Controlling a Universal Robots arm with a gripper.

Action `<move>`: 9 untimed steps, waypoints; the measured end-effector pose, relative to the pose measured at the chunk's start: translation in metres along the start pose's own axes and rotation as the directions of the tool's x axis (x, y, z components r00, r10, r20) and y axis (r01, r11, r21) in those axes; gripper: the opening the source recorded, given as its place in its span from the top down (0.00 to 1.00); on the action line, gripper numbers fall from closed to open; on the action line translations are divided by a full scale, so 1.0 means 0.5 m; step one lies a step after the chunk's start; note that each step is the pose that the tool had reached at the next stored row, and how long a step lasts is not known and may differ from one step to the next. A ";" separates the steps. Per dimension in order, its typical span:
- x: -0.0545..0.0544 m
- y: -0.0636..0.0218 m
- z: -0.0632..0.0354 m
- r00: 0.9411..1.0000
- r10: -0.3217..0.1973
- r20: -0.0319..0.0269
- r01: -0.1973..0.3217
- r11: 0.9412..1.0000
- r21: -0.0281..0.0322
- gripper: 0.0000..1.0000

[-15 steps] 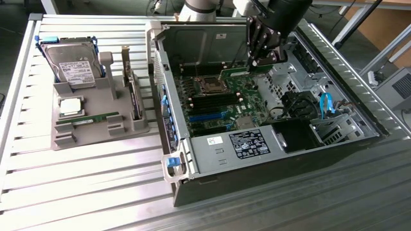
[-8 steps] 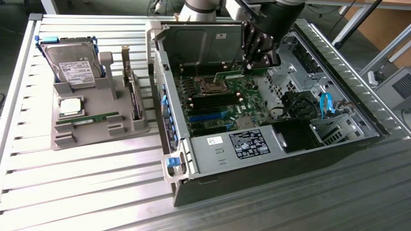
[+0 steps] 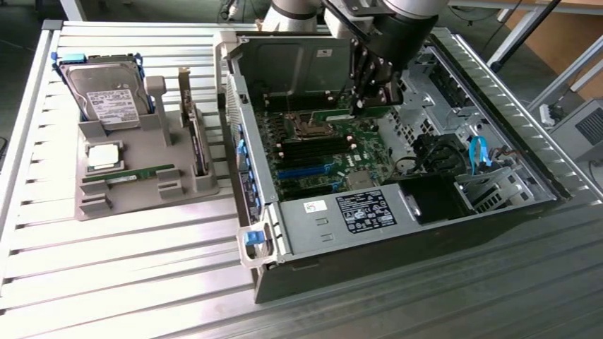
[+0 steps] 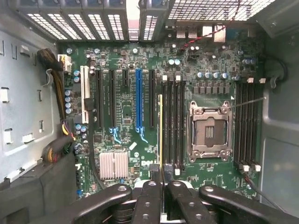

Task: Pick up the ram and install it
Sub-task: 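Insert the ram into the slot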

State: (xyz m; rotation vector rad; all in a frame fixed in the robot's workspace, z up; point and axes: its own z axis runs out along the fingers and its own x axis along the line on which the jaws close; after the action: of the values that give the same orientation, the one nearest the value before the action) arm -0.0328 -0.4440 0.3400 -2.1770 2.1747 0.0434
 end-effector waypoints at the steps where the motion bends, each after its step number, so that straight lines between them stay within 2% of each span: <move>1: 0.000 0.001 0.002 1.000 -0.011 0.000 0.011 1.000 -0.001 0.89; 5: -0.001 0.003 0.008 1.000 -0.013 0.000 0.013 1.000 -0.001 0.89; 9: -0.006 0.010 0.024 1.000 -0.014 0.000 0.014 1.000 -0.001 0.89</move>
State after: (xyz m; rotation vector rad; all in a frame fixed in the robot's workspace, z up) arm -0.0376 -0.4404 0.3280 -2.1918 2.1600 0.0441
